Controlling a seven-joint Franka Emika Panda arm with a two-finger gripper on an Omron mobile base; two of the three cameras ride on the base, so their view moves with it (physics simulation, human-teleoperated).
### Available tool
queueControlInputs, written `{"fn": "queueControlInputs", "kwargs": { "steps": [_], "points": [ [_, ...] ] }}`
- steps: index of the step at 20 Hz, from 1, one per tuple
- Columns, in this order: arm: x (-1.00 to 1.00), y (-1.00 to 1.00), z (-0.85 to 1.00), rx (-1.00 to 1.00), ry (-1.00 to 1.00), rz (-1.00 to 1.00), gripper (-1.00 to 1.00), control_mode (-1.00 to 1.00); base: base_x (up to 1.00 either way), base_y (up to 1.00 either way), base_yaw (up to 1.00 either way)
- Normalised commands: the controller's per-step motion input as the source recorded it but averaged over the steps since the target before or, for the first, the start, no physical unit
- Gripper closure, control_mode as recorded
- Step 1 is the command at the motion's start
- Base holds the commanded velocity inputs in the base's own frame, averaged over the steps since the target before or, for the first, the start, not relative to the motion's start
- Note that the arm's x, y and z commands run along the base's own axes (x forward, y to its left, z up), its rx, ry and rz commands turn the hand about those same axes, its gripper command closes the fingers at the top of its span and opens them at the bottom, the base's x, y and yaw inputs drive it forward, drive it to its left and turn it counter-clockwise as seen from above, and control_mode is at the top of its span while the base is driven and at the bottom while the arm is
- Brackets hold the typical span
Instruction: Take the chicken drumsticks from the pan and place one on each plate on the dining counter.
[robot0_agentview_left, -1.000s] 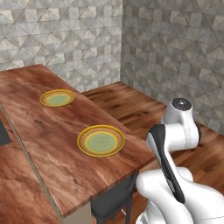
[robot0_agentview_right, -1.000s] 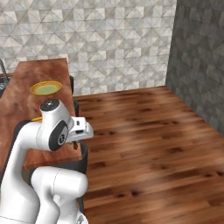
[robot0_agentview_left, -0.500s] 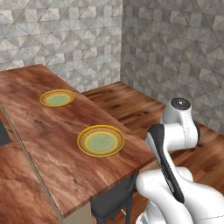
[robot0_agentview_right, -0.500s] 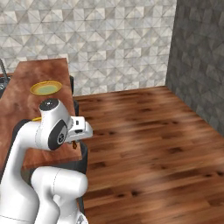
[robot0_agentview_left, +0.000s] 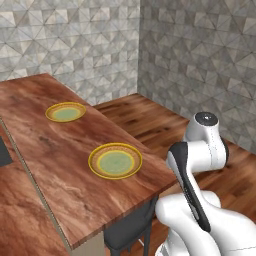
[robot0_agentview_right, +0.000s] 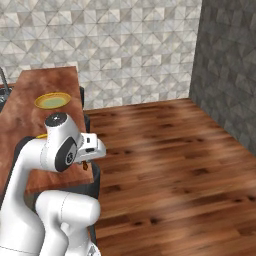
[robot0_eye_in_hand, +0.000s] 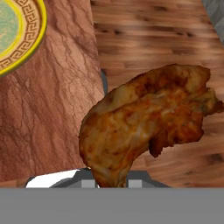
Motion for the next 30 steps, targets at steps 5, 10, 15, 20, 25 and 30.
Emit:
{"fn": "queueControlInputs", "kwargs": {
  "steps": [5,10,15,20,25,30],
  "points": [
    [0.0,0.0,0.0,0.0,0.0,0.0,1.0,1.0,0.0,-0.01,0.0],
    [0.0,-0.16,0.33,0.16,0.06,0.0,1.0,-1.0,0.0,0.0,0.0],
    [-0.02,-0.14,0.68,0.21,0.0,0.08,1.0,-1.0,0.0,0.0,0.0],
    [-0.01,0.02,0.63,-0.01,0.0,0.08,1.0,-1.0,0.0,0.0,0.0],
    [-0.1,0.57,0.34,-0.02,0.2,0.12,1.0,-1.0,0.0,0.0,0.0],
    [-0.01,0.94,0.02,0.0,0.27,0.07,1.0,-1.0,0.0,0.0,0.0]
  ]
}}
